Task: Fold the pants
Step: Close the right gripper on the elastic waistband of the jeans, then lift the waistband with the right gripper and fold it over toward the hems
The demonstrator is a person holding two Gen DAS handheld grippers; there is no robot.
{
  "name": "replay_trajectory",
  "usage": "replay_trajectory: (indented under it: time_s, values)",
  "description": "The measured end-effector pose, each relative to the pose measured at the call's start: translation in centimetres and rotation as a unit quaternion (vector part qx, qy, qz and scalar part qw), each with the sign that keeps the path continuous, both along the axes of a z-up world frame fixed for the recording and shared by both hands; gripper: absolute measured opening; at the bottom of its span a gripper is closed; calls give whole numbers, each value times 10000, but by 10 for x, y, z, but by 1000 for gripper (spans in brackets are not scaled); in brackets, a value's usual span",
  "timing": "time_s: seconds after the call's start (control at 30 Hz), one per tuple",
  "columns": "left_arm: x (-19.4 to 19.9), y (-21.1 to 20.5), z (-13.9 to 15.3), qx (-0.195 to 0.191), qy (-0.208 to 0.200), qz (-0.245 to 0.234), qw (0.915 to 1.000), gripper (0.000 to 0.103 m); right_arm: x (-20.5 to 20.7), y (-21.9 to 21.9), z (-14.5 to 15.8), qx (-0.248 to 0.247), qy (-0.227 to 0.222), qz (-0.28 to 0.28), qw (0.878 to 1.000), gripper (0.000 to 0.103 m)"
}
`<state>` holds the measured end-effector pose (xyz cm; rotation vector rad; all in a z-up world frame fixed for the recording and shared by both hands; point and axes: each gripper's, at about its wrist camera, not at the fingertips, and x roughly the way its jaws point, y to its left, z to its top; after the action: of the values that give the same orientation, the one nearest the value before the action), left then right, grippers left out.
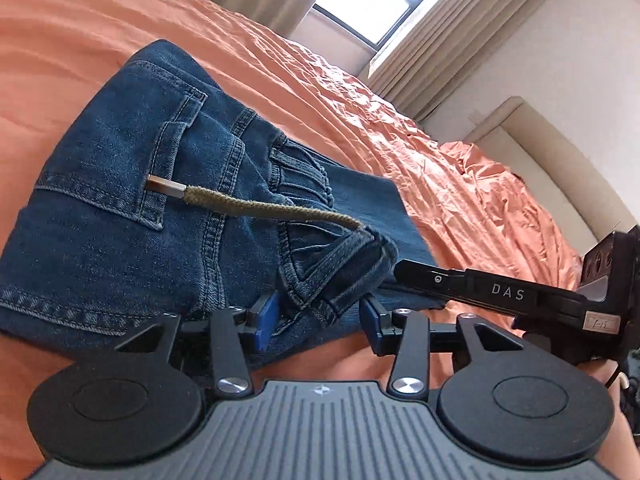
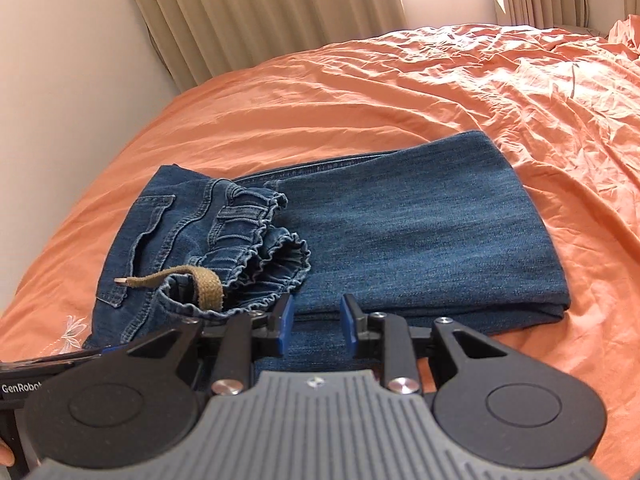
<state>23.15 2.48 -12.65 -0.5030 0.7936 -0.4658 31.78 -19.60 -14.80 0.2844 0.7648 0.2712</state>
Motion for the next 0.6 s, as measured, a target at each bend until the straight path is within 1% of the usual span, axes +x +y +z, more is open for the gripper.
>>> replay_trajectory:
  time_s: [0.07,0.1,0.13,0.2,0.3,0.33,0.4,0.5,0.53,0.6]
  values:
    - [2,1,1,-458,116,-141,9988,62,-1,-2,3,170,-46,42,9998,23]
    - [2,2,3,-615,145,-185,9978,63,-2,-3,4,295,-57,63,9995,23]
    - [1,0,6,-656,63,-156,9977,64,-3,-5,6,449,-56,94,9989,24]
    - [-3,0,14,-465,-149,-2,9988,64,-2,-8,6,722,-17,164,9973,24]
    - [-5,12,24,-240,-401,607,9971,64,3,-11,0,1299,214,317,9908,25]
    - [-5,18,26,-113,-392,836,9957,64,7,-11,-4,1486,311,373,9877,25]
    - [-5,28,29,189,-340,1182,9922,60,17,-9,-12,1857,560,455,9800,25]
    - [-12,40,35,553,-410,1343,9885,60,38,-2,-24,2077,880,490,9730,25]
    - [-16,45,36,643,-436,1418,9868,60,46,0,-29,2143,1012,479,9703,27]
    - [-22,54,34,778,-353,1632,9829,60,57,-1,-40,2334,1238,421,9635,28]
